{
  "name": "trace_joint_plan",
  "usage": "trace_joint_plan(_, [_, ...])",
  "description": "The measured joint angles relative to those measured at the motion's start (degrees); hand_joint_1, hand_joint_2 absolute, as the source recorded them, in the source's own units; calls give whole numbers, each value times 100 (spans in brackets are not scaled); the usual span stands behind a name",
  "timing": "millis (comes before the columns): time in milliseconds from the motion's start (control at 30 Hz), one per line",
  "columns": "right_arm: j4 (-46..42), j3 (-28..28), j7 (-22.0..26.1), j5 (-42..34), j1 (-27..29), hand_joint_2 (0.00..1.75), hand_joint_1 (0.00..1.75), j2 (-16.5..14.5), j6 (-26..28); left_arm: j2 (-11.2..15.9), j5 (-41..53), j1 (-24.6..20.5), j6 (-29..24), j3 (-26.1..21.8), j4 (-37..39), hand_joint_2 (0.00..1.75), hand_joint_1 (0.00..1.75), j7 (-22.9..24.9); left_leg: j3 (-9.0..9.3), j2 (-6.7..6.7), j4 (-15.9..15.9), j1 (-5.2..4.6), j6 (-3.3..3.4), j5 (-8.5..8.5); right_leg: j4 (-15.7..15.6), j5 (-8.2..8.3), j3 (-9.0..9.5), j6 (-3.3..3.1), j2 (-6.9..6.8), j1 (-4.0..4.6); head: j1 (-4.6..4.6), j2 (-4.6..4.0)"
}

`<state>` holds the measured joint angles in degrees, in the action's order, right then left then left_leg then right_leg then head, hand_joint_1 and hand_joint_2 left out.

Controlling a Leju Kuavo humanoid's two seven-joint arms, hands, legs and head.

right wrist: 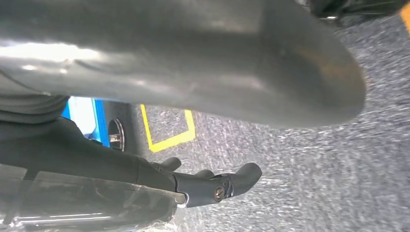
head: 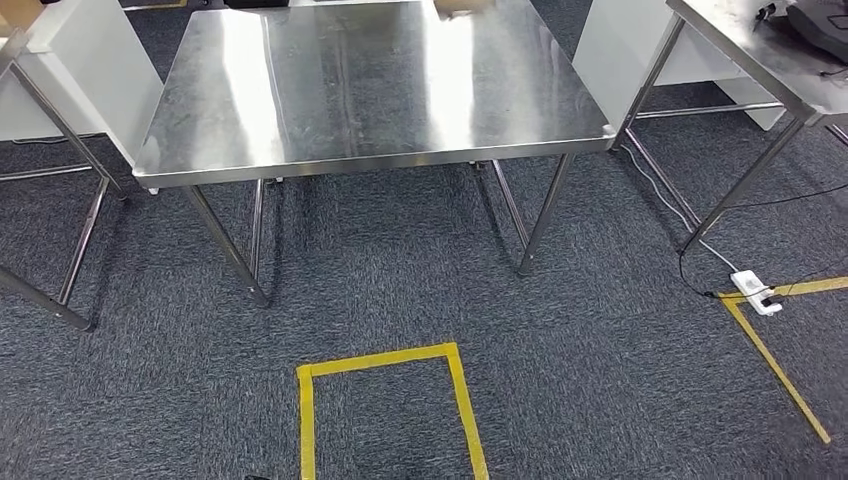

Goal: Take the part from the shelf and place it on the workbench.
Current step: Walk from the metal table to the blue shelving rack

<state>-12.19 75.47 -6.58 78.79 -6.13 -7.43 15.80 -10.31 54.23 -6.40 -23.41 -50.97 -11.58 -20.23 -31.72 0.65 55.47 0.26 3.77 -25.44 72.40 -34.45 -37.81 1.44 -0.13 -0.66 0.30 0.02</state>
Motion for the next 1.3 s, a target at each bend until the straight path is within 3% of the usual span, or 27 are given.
trace_joint_plan(33, [0,1,0,-7,1,0,0,1,0,1,10,0,0,0,0,0,0,1,-59,6,7,-4,-8,42,25,9,73,45,0,-3,2,0])
trace_joint_plan(67, [0,1,2,-15,1,0,0,2,0,2,20,-2,0,0,0,0,0,1,-115,9,16,-6,-19,83,-184,98,262,97,0,-6,4,0])
trace_joint_plan(100, [-1,2,6,-24,-4,0,0,4,1,1,27,-5,0,0,0,0,0,2,-159,9,29,-6,-36,121,-591,218,554,139,-1,-11,6,0])
trace_joint_plan(167, [0,2,23,-31,-24,0,0,5,2,1,33,-15,0,0,0,0,0,3,-235,6,63,-22,-92,194,-1467,363,1133,129,10,7,5,0])
trace_joint_plan(200, [0,2,32,-32,-28,0,0,3,2,2,34,-22,-1,0,0,0,0,4,-255,6,80,-31,-125,229,-1727,391,1268,93,20,21,2,0])
trace_joint_plan(267, [1,2,42,-32,-25,0,0,-3,1,3,37,-32,-3,0,0,0,0,6,-283,0,82,-37,-191,299,-1815,430,1238,4,37,46,-13,0])
trace_joint_plan(300, [1,3,43,-34,-21,0,0,-7,0,6,37,-33,-5,0,0,0,0,6,-313,-8,105,-28,-223,291,-1829,459,1191,-46,30,15,-14,0])
trace_joint_plan(333, [1,4,44,-37,-20,0,0,-10,1,10,37,-31,-7,0,0,0,0,6,-360,-18,177,-17,-255,197,-1828,500,1153,-113,22,-12,-22,0])
trace_joint_plan(400, [0,7,44,-40,-18,0,0,-12,3,19,34,-24,-9,0,0,0,0,6,-536,-38,641,10,-316,-287,-1833,605,1060,-243,0,-52,-44,1])
trace_joint_plan(467, [-1,8,45,-43,-12,0,0,-9,2,25,21,-22,-10,-1,0,0,0,4,-759,-51,1421,30,-366,-838,-1822,704,954,-293,-10,-24,-59,1])
trace_joint_plan(500, [-1,9,46,-44,-8,0,0,-10,1,30,8,-21,-10,-1,0,0,0,1,-814,-55,1724,38,-381,-959,-1811,751,899,-292,-12,-13,-60,1])
trace_joint_plan(533, [-1,9,48,-43,-5,0,0,-10,-2,34,-3,-20,-11,-2,0,0,0,-3,-780,-55,1842,42,-384,-955,-1796,788,846,-282,-11,-5,-60,0])
trace_joint_plan(567, [-1,9,48,-39,-2,0,0,-11,-8,39,-14,-20,-13,-3,0,0,0,-10,-626,-55,1725,43,-376,-854,-1778,817,796,-267,-10,2,-61,0])
trace_joint_plan(667, [2,9,48,-20,-5,0,0,-36,-29,70,-40,-25,-40,-10,-1,0,0,-39,244,-71,521,22,-261,-494,-1715,868,710,-224,-5,32,-62,0])
trace_joint_plan(733, [5,9,44,-11,-13,0,0,-60,-40,90,-68,-27,-67,-25,-2,0,0,-64,513,-76,72,-7,-192,-456,-1684,912,668,-164,-10,57,-63,0])
trace_joint_plan(833, [6,9,29,-6,-15,0,0,-70,-61,92,-102,-8,-92,-55,-2,0,0,-93,468,-51,-52,4,-98,-358,-1631,933,586,-54,-17,81,-73,0])
trace_joint_plan(900, [6,9,24,3,-13,0,0,-68,-83,93,-117,8,-105,-62,-2,0,0,-103,392,-23,-115,30,-22,-228,-1274,652,411,-65,-6,76,-56,0])
trace_joint_plan(967, [6,8,40,20,-13,0,0,-66,-109,93,-126,22,-115,-66,-2,0,0,-108,260,-7,-110,22,-4,-125,-512,198,130,-82,1,35,-38,0])
trace_joint_plan(1000, [6,7,62,25,-13,0,0,-65,-119,93,-129,31,-118,-69,-2,0,0,-109,187,1,-102,22,-15,-77,-167,57,38,-52,0,11,-31,0])
trace_joint_plan(1033, [6,7,95,27,-12,0,0,-61,-125,91,-131,40,-120,-73,-2,0,0,-107,119,9,-92,23,-29,-31,8,21,36,5,0,-13,-28,0])
trace_joint_plan(1067, [6,7,130,20,-13,0,0,-55,-128,87,-131,46,-122,-79,-2,0,0,-99,55,15,-77,27,-47,8,-56,87,152,81,-1,-37,-24,0])
trace_joint_plan(1100, [6,7,165,10,-17,0,0,-46,-130,84,-128,50,-123,-85,-2,0,0,-89,-3,17,-56,35,-70,42,-346,212,382,157,-2,-66,-22,0])
trace_joint_plan(1133, [6,7,191,-1,-26,0,0,-38,-131,80,-127,51,-125,-90,-2,0,0,-77,-58,18,-21,41,-99,71,-810,311,689,213,-2,-99,-19,0])
trace_joint_plan(1167, [6,7,206,-10,-39,0,0,-33,-131,80,-126,50,-127,-96,-2,0,0,-66,-113,15,21,42,-134,96,-1230,378,968,224,14,-101,-18,0])
trace_joint_plan(1233, [6,7,216,-15,-54,0,0,-30,-131,82,-128,48,-131,-105,-2,0,0,-59,-187,6,95,31,-210,143,-1698,404,1205,167,51,-76,-19,0])
trace_joint_plan(1300, [6,7,216,-16,-52,0,0,-28,-131,82,-133,54,-134,-119,-2,0,0,-60,-234,-9,129,33,-270,182,-1687,427,1121,70,68,-66,-37,0])
